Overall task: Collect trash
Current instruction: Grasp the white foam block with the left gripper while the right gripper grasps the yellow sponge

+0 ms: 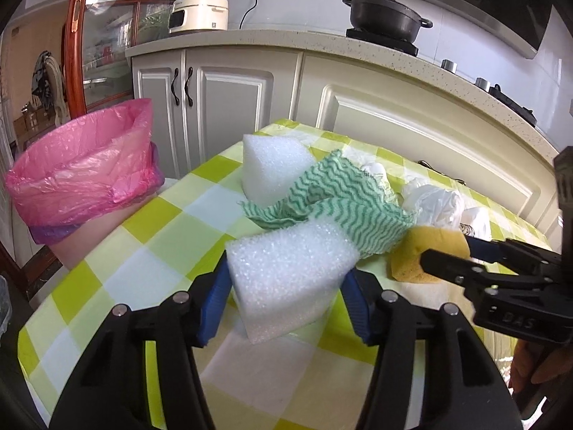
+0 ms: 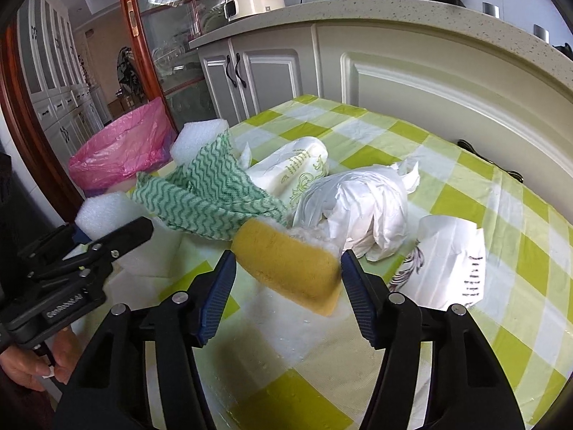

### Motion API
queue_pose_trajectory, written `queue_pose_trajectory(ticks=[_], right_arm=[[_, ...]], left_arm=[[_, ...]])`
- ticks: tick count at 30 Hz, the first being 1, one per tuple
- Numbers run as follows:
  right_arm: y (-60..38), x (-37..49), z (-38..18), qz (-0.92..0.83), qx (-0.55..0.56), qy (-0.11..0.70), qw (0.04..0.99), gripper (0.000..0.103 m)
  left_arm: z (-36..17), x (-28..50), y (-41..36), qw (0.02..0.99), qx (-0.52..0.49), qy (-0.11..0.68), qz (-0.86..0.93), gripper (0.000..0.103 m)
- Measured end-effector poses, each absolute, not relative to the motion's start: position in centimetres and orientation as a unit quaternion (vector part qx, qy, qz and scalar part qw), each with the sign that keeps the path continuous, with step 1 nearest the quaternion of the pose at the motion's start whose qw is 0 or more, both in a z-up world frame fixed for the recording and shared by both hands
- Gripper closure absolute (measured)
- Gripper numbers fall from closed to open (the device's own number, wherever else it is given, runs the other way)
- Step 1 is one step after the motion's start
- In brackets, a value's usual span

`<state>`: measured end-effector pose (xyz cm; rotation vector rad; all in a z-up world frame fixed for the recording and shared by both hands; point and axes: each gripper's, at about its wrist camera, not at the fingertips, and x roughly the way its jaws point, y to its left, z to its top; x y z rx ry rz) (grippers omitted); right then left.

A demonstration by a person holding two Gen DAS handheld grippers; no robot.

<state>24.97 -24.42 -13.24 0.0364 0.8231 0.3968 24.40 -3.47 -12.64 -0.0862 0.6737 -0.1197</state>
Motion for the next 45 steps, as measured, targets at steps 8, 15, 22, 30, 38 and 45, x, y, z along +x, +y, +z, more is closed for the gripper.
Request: queue_pose_trajectory(ticks=[8,15,22,30,38,45], right_arm=[[-23.4,24.2,-13.0,0.185,0.017,0.399,0.898,0.073],[-22.5,21.6,-10.8,0.183,0.01,0.379,0.907,0.074],[-21.7,19.1,-7.6,0.174,0.013,0.344,0.923,0.074],[-20.2,16.0,-3.2,0.183,0.016,0.292,0.939,0.074],[-17.8,16.3,-0.9,0.195,-0.002,0.281,0.94,0.074],[-15.3,18.0,0.2,0.217,-0.006,0.273,0.937,0.074]], left_arm=[[-10.8,23.2,-1.5,0.949,-0.056,0.307,-0.054,0.048],[-8.7,21.3,0.1,0.956,-0.062,0.282,-0.05,0.048],[-6.4,18.0,1.9,0.965,-0.053,0.252,-0.051,0.048],[-3.9,15.2,4.4,0.972,-0.05,0.224,-0.046,0.048],[-1.6,14.4,6.8,0.977,-0.055,0.205,-0.029,0.048],[-0.5,14.8,8.8,0.977,-0.053,0.205,-0.009,0.047]])
